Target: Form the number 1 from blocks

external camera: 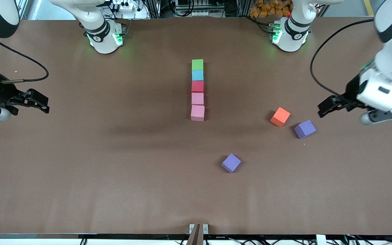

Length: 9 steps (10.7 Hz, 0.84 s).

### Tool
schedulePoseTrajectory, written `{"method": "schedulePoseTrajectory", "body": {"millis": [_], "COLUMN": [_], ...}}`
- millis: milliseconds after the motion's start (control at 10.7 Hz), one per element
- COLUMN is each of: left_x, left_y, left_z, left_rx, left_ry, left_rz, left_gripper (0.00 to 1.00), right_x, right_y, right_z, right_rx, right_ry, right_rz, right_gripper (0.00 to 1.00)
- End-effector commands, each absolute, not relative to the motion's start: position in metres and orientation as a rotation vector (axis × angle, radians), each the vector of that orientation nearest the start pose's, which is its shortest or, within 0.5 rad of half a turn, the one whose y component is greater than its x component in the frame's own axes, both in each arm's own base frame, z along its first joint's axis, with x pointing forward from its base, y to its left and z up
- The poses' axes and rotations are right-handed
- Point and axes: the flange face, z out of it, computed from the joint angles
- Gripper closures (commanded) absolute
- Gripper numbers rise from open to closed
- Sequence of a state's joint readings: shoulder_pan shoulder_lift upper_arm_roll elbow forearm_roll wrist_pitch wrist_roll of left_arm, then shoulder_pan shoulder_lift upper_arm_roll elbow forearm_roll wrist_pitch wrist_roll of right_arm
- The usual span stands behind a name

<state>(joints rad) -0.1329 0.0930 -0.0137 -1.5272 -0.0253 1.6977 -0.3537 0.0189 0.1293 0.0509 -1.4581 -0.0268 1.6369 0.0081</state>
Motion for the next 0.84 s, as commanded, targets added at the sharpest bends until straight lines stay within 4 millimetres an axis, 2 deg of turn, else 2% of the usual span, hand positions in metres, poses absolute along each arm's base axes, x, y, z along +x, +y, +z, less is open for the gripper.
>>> {"method": "schedulePoseTrajectory", "body": {"millis": [0,280,559,746], "left_x": [0.571,0.558,0.551,0.551], "left_y": [-0.080,-0.078,-0.070,-0.064], "left_z": [0.620,0.634,0.641,0.641], "left_rx": [-3.148,-3.144,-3.129,-3.127], "left_ry": [-0.225,-0.215,-0.075,-0.072], "left_rz": [-0.116,-0.105,-0.087,-0.085], "left_gripper": [0.00,0.00,0.00,0.00], "right_x": [0.602,0.602,0.602,0.602], "right_y": [0.037,0.038,0.038,0.038], "right_z": [0.614,0.614,0.612,0.612], "right_rx": [-3.157,-3.157,-3.158,-3.158], "right_ry": [-0.092,-0.094,-0.095,-0.095], "right_rz": [-0.077,-0.077,-0.072,-0.069], "right_gripper": [0.00,0.00,0.00,0.00]}}
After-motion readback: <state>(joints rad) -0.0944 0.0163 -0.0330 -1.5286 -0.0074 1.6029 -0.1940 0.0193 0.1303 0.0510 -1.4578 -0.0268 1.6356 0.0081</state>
